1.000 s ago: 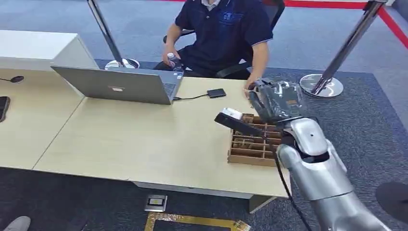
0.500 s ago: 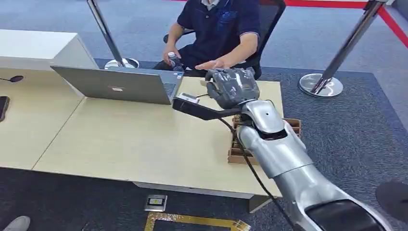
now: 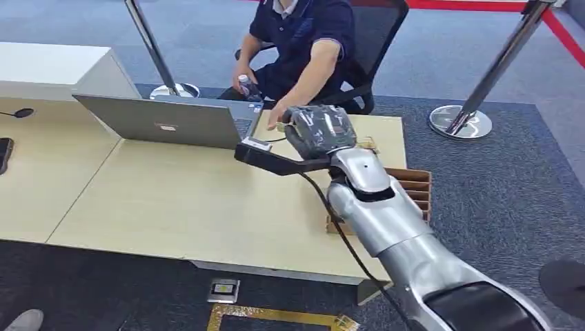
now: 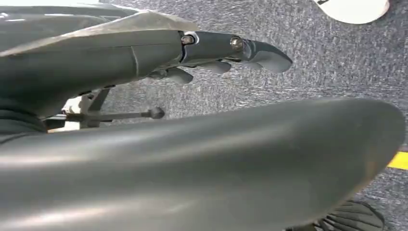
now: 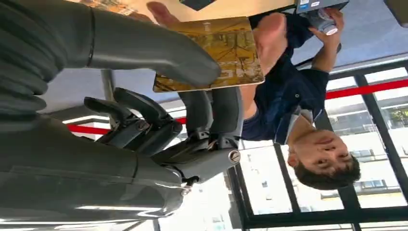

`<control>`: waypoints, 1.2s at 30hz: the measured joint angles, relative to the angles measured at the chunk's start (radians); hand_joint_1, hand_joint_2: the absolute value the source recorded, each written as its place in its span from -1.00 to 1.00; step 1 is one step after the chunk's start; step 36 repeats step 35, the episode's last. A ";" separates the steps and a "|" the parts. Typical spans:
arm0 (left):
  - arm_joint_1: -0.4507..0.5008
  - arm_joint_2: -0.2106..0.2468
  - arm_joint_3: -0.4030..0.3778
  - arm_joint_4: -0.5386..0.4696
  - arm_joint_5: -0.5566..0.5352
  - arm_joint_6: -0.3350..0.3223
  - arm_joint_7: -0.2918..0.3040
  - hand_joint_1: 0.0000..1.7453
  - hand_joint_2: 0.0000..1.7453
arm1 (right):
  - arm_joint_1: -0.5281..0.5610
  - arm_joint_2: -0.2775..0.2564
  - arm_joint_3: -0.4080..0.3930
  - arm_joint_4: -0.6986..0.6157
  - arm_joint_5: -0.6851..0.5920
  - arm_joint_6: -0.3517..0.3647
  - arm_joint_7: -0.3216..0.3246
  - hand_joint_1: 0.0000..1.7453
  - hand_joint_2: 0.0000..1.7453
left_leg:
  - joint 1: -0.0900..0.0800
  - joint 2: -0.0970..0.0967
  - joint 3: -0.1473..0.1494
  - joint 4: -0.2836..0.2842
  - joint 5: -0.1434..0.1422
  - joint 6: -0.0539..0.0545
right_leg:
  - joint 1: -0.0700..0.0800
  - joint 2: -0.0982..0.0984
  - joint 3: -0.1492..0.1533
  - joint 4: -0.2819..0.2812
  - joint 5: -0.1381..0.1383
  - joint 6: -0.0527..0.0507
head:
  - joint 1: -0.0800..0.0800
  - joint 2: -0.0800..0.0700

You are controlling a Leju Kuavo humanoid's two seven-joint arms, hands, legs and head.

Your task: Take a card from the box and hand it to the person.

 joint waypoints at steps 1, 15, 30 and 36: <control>0.000 0.000 0.000 0.000 0.000 0.000 0.000 -1.00 -1.00 | 0.000 0.001 0.000 0.003 0.002 0.000 0.002 1.00 1.00 | 0.000 0.000 0.000 0.000 0.000 0.000 | 0.000 0.000 0.000 0.000 0.000 0.000 | 0.000 0.000; 0.000 0.000 0.000 0.000 0.003 -0.002 0.000 -1.00 -1.00 | 0.004 0.004 -0.010 0.002 -0.007 -0.074 0.058 -1.00 1.00 | 0.000 0.000 0.000 0.000 0.000 0.000 | 0.000 0.000 0.000 0.000 0.000 0.000 | 0.000 0.000; 0.009 -0.001 0.000 0.000 0.031 0.003 0.003 -1.00 -1.00 | 0.589 -0.130 -0.143 -0.927 -0.126 -0.141 0.061 -1.00 -1.00 | 0.000 -0.002 -0.001 0.000 -0.004 0.002 | 0.000 0.000 0.000 -0.003 -0.003 0.001 | 0.000 0.000; 0.011 -0.002 0.006 0.000 0.046 0.010 0.015 -1.00 -1.00 | 0.862 -0.172 -0.216 -1.253 -0.250 -0.172 0.001 -1.00 1.00 | 0.000 -0.003 0.000 0.000 -0.007 0.002 | 0.000 0.000 0.002 -0.003 -0.006 0.002 | 0.001 0.000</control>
